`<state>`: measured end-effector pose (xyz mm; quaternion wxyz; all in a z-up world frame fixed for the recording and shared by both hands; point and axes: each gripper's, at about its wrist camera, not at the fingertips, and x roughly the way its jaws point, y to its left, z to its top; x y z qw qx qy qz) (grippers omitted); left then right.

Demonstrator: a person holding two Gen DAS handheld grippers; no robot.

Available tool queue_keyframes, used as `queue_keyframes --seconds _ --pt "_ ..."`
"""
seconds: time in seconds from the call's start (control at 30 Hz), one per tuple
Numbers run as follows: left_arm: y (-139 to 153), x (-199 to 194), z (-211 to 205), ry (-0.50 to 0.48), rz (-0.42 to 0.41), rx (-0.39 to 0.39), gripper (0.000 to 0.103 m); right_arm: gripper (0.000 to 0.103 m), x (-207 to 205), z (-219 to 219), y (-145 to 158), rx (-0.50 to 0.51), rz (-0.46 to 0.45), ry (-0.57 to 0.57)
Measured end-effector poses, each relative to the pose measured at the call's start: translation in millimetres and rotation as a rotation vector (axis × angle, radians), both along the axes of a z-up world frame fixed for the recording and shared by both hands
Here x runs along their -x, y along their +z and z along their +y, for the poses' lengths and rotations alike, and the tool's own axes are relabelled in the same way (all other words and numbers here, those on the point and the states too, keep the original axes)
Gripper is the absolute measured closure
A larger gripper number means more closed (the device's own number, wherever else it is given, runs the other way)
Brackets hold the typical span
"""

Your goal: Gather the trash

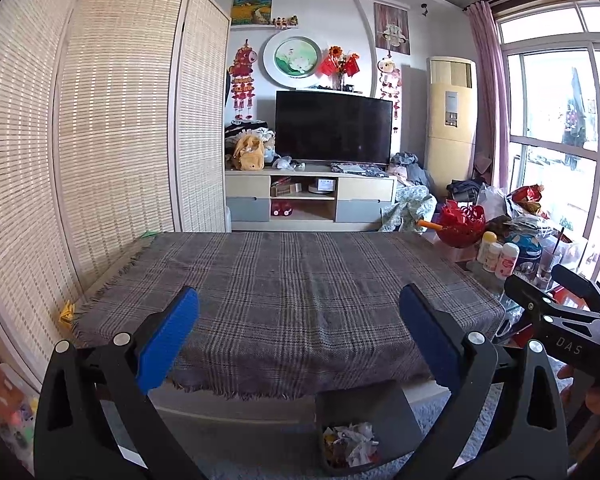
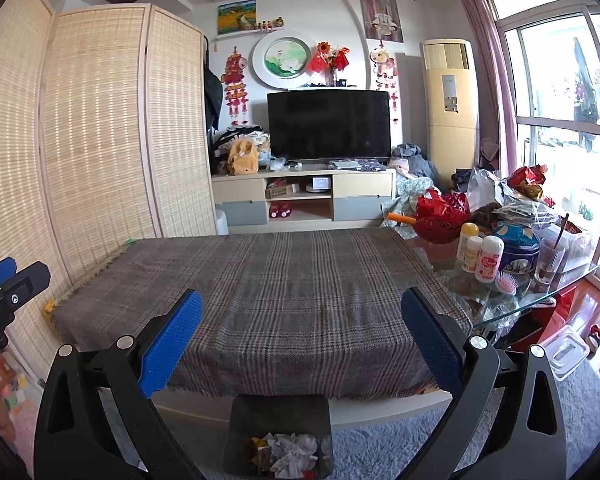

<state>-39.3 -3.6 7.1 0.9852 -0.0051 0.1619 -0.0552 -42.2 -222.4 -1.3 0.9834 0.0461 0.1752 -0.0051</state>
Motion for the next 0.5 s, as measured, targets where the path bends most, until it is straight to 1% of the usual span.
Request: queue_keyframes --seconds 0.23,0.37,0.5 --pt "-1.3 -1.3 -1.6 0.001 0.0 -0.005 0.008 0.003 -0.7 -1.4 -0.1 0.002 0.001 -0.001" --pt "0.8 -3.3 0.4 -0.028 0.01 0.013 0.008 0.003 -1.0 -0.2 -0.1 0.007 0.002 0.007" --pt "-1.0 -3.9 -0.7 -0.032 0.018 0.009 0.008 0.003 -1.1 1.7 -0.8 0.01 0.0 0.014"
